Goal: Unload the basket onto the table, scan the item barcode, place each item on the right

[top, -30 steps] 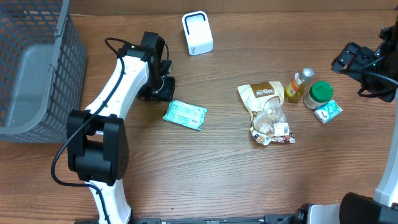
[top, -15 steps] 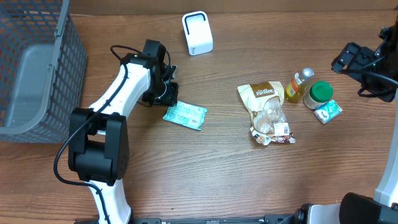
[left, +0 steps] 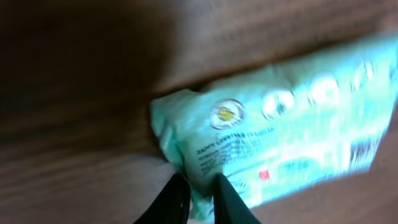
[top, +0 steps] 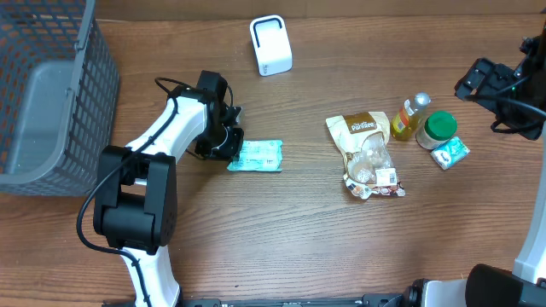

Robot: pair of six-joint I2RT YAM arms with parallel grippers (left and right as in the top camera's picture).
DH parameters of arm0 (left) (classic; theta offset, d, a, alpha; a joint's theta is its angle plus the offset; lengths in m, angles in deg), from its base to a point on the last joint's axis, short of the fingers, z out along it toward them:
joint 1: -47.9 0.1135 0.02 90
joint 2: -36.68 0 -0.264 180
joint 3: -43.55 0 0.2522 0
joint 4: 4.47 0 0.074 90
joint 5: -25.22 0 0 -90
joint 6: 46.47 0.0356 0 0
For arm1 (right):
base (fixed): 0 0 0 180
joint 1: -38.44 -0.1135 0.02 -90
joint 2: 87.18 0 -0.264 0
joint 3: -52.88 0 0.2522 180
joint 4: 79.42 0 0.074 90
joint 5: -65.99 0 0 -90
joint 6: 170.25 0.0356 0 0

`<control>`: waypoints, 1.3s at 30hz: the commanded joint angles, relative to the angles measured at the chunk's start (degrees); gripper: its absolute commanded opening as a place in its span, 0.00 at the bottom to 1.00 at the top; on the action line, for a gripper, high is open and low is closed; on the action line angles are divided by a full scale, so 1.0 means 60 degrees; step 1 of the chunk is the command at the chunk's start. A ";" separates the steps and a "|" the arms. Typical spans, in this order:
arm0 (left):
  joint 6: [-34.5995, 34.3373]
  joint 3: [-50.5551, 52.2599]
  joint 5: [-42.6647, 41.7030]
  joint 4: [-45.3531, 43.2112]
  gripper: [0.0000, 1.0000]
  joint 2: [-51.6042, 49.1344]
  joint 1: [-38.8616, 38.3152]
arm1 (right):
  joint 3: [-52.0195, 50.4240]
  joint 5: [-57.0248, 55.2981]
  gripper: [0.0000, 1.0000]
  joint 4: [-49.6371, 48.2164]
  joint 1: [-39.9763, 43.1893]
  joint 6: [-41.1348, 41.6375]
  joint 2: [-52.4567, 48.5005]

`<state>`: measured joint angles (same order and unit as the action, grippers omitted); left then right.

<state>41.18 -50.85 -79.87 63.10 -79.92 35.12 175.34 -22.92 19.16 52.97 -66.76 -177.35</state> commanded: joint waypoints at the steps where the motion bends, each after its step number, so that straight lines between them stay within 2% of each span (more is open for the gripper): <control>1: 0.0178 0.0127 -0.0911 0.0459 0.15 -0.0047 -0.0127 | 0.0189 -0.0058 1.00 -0.0044 0.0011 0.0036 0.0106; 8: 0.0033 -0.0098 -0.1239 0.1424 0.24 -0.0047 -0.0080 | 0.0189 -0.0058 1.00 -0.0044 0.0011 0.0036 0.0106; 14: 0.0040 -0.1475 -0.1158 0.2310 0.31 -0.0044 0.0022 | 0.0189 -0.0058 1.00 -0.0044 0.0011 0.0036 0.0106; 20: 0.0040 -0.2211 -0.0331 0.2051 0.63 -0.0047 -0.0018 | 0.0189 -0.0058 1.00 -0.0044 0.0011 0.0036 0.0106; 24: 0.0040 -0.2004 0.0117 0.1665 0.71 -0.0051 -0.0018 | 0.0189 -0.0058 1.00 -0.0044 0.0011 0.0036 0.0106; 29: 0.0044 -0.1494 0.0117 0.1155 0.70 -0.0051 -0.0018 | 0.0189 -0.0058 1.00 -0.0044 0.0011 0.0036 0.0106; 31: 0.0044 -0.1293 0.0109 0.0969 0.68 -0.0051 -0.0025 | 0.0189 -0.0058 1.00 -0.0044 0.0011 0.0036 0.0106; 35: 0.0189 -0.0896 0.0109 0.0809 0.54 -0.0051 -0.0036 | 0.0189 -0.0058 1.00 -0.0044 0.0011 0.0036 0.0106; 39: 0.0226 -0.0641 0.0117 0.0481 0.54 -0.0051 -0.0036 | 0.0189 -0.0058 1.00 -0.0044 0.0011 0.0036 0.0106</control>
<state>41.02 -55.99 -79.50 66.94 -79.96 34.91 175.34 -22.92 19.16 52.99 -66.76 -177.35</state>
